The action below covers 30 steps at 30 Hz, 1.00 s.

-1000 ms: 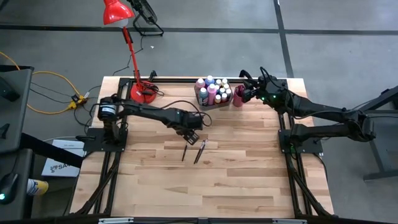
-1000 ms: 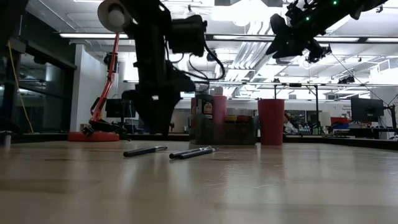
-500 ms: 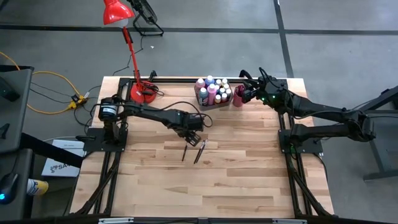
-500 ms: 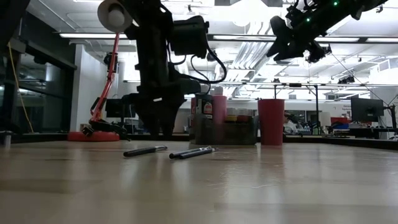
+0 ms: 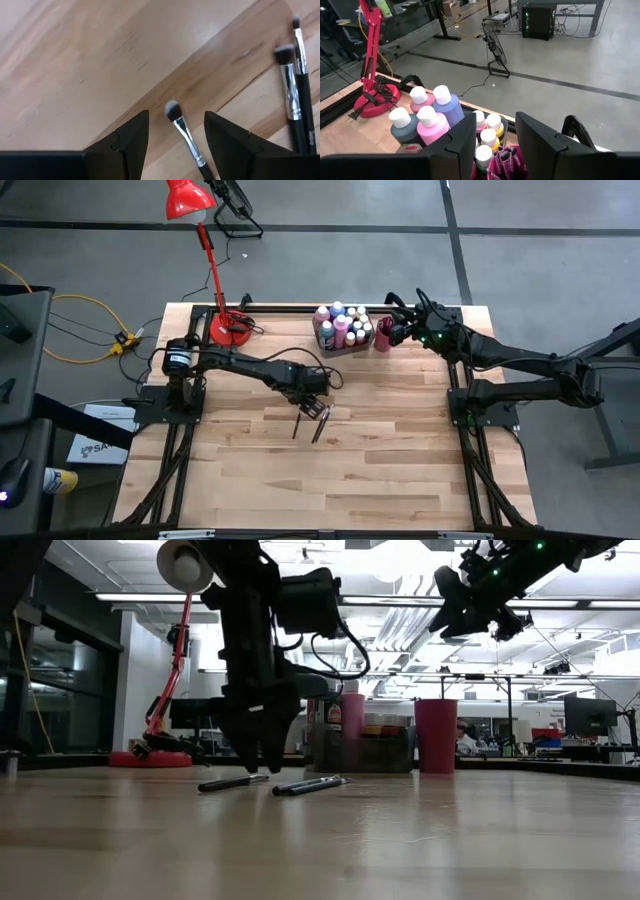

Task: Pick & Place Paint Supplies
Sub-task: Put the black paintbrush into the red cup

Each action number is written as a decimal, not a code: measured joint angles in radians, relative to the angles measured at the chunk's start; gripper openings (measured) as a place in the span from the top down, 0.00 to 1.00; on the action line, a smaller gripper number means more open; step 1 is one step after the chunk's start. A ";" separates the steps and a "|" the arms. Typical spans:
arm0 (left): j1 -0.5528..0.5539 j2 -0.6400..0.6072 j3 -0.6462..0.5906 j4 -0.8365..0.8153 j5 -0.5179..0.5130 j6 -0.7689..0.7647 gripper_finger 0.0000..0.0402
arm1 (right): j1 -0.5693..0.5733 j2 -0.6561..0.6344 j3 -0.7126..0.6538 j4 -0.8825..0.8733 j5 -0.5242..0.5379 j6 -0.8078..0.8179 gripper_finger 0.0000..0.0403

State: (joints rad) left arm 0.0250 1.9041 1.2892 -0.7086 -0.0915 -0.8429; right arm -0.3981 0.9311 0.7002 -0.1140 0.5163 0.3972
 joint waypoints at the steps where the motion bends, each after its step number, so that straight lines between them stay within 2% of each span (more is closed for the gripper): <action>1: 0.000 0.000 0.000 0.001 -0.002 0.000 0.54 | 0.000 0.000 0.000 -0.001 0.000 0.000 0.68; 4: 0.000 0.010 0.000 0.010 -0.004 0.000 0.55 | 0.000 0.000 0.000 -0.001 0.000 0.001 0.68; 8: -0.006 0.044 0.003 0.013 0.013 0.003 0.62 | 0.000 0.000 0.000 -0.001 -0.002 0.002 0.68; 15: -0.021 0.072 0.004 -0.014 0.015 0.029 0.78 | 0.000 0.000 0.000 -0.008 -0.025 0.002 0.68; 21: -0.026 0.074 0.003 -0.012 0.009 0.092 0.97 | 0.000 0.000 0.000 -0.009 -0.026 0.002 0.68; 25: -0.025 0.075 0.006 0.002 0.027 0.191 0.99 | 0.000 0.000 0.000 -0.010 -0.050 -0.001 0.68; 30: -0.025 0.072 0.070 -0.005 0.042 0.313 1.00 | 0.000 0.000 0.000 -0.011 -0.101 -0.009 0.67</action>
State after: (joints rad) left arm 0.0002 1.9762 1.3590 -0.7135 -0.0494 -0.5297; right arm -0.3981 0.9314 0.7002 -0.1255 0.4158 0.3877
